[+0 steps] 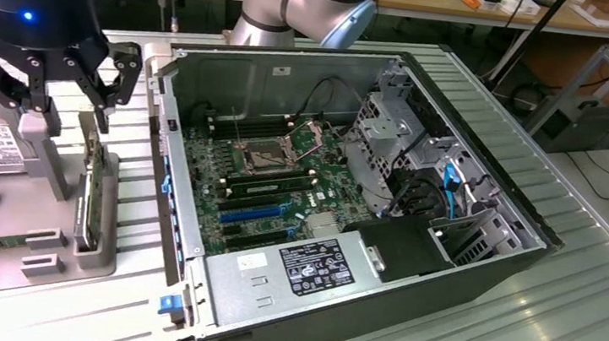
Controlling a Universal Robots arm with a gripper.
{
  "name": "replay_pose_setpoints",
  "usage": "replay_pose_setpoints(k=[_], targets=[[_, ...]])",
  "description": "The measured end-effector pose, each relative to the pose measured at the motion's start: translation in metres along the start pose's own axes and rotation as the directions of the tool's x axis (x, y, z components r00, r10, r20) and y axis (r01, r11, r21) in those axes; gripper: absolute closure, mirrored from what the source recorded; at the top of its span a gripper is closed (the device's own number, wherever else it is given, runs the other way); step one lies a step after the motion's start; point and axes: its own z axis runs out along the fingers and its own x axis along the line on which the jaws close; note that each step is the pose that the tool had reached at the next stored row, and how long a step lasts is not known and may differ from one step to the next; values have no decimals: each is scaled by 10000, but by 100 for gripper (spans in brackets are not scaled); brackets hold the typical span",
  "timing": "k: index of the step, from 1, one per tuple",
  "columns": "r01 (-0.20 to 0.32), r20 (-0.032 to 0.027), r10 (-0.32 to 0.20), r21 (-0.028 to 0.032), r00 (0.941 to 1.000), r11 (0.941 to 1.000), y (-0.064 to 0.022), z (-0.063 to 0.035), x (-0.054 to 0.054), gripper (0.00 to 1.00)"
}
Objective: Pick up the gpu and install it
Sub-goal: 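Pick up the gpu and move the gpu toward the slot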
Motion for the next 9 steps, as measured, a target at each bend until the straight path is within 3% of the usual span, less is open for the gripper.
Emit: replay_pose_setpoints(k=[9], targets=[[-5,0,5,-1,10000,10000,-147,25,0,50]])
